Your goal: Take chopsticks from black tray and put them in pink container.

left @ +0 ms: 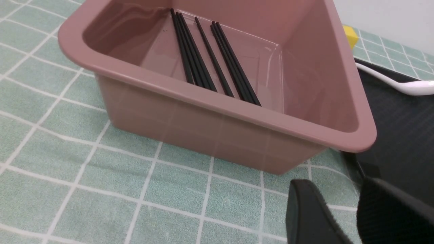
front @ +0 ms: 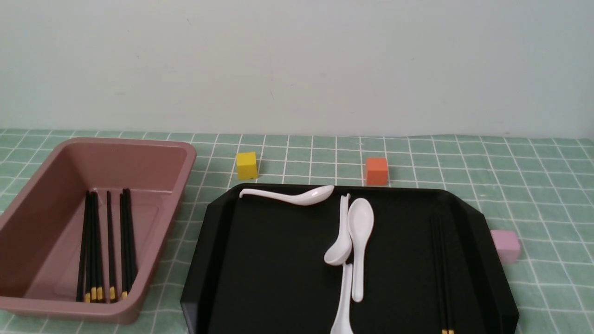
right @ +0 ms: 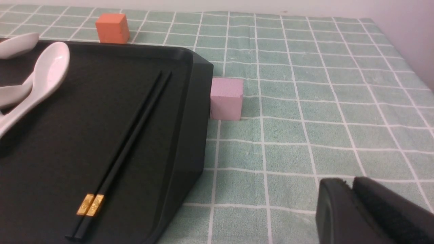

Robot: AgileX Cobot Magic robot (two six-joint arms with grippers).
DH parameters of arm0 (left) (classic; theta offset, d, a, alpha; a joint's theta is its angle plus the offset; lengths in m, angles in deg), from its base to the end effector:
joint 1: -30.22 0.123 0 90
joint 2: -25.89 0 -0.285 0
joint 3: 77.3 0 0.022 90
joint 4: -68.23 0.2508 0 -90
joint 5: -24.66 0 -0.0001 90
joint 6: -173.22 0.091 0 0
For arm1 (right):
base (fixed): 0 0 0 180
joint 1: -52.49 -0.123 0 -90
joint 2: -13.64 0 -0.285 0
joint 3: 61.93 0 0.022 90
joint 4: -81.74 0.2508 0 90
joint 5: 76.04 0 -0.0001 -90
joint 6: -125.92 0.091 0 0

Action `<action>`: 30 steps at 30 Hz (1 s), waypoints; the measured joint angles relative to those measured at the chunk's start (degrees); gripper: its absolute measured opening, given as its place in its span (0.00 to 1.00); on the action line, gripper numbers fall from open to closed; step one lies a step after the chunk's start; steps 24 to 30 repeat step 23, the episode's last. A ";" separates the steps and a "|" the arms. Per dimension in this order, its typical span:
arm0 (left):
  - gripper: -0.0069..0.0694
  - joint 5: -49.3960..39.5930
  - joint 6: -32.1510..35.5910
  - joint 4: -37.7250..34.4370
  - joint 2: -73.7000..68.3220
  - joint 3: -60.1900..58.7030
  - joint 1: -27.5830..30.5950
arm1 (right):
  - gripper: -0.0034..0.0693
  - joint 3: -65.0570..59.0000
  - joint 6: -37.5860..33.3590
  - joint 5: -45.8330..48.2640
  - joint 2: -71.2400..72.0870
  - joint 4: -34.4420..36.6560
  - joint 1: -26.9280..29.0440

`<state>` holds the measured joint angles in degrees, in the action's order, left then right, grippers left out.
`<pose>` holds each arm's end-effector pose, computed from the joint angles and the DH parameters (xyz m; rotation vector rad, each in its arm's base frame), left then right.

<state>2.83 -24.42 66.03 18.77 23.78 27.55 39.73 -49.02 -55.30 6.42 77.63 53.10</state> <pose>0.0523 -0.0037 0.1696 -0.2701 1.8727 -0.2804 0.0529 -0.0029 0.1746 0.0472 1.8538 -0.0162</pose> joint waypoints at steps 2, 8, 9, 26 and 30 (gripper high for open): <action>0.40 0.00 0.00 0.00 0.00 0.00 0.00 | 0.18 0.00 0.00 0.00 0.00 0.00 0.00; 0.40 0.00 -0.07 0.00 0.00 0.00 0.00 | 0.19 0.00 0.00 0.00 0.00 0.00 0.00; 0.40 0.00 -0.07 0.00 0.00 0.00 0.00 | 0.19 0.00 0.00 0.00 0.00 0.00 0.00; 0.40 0.00 -0.07 0.00 0.00 0.00 0.00 | 0.21 0.00 0.00 0.00 0.00 0.00 0.00; 0.40 0.00 -0.07 0.00 0.00 0.00 0.00 | 0.21 0.00 0.00 0.00 0.00 0.00 0.00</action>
